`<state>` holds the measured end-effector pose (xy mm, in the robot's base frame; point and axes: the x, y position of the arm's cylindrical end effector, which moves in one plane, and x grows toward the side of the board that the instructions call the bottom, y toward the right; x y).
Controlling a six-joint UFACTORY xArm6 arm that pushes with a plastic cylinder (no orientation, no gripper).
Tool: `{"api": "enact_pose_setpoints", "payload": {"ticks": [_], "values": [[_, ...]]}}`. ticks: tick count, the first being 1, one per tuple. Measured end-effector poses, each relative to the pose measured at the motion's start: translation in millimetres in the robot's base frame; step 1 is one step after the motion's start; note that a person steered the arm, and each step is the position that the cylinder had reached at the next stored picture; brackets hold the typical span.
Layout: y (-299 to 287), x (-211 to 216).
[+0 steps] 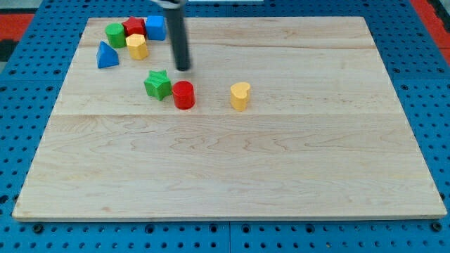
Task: Push the red circle and green star to the group of blocks
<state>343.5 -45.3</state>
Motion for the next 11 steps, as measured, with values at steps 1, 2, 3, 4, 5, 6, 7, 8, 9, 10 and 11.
{"api": "enact_pose_setpoints", "payload": {"ticks": [1,2,3,4,5,6,7,8,9,10,11], "values": [[19,46],[-26,54],[-30,71],[-32,90],[-41,117],[-76,81],[-76,45],[-77,29],[-77,0],[-23,-4],[60,17]]}}
